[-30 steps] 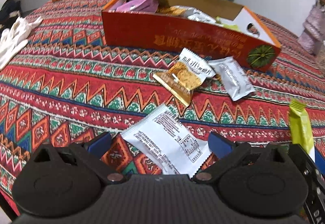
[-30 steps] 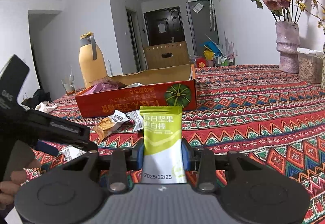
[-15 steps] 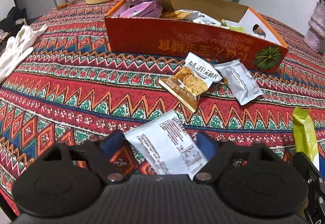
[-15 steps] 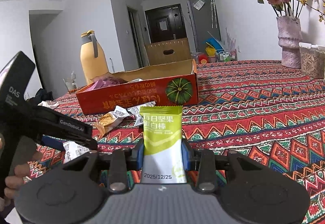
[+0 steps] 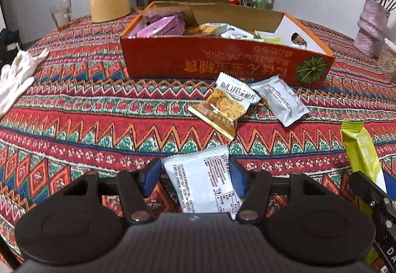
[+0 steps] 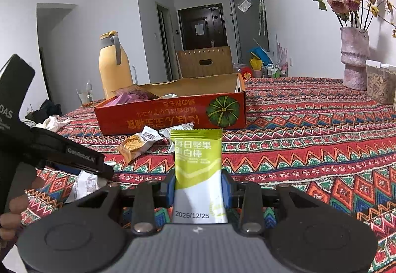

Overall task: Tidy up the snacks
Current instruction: 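Carry both packets over the box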

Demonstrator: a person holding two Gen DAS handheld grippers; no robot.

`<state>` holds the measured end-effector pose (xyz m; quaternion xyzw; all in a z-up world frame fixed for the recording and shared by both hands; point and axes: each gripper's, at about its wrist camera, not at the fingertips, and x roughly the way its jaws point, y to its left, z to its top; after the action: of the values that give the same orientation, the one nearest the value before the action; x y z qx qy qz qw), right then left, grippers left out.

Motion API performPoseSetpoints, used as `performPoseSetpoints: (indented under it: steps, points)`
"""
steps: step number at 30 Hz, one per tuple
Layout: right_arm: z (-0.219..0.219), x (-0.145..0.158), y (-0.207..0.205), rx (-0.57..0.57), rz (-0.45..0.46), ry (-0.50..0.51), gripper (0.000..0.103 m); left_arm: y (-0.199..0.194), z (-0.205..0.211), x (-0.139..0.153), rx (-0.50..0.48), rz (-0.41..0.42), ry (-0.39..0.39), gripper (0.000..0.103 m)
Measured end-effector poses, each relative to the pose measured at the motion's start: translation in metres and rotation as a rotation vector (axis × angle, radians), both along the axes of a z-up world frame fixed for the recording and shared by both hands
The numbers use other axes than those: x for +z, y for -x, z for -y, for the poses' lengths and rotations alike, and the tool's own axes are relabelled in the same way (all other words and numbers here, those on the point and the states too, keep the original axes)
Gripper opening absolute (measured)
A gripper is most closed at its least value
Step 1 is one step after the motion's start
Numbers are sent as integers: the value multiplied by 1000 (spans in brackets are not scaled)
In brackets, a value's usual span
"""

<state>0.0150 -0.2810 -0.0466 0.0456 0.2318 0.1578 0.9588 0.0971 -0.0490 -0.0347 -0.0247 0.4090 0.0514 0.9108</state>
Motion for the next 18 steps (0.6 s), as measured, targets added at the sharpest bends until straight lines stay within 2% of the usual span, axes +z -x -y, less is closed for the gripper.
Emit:
performPoseSetpoints:
  steps: [10,18]
  points:
    - [-12,15,-5,-6,31,34,35,2,-7,25,-42,86,-14,60]
    - [-23,32,-18,-12,62,44,35,-11,-20,49,-38,144,-8,60]
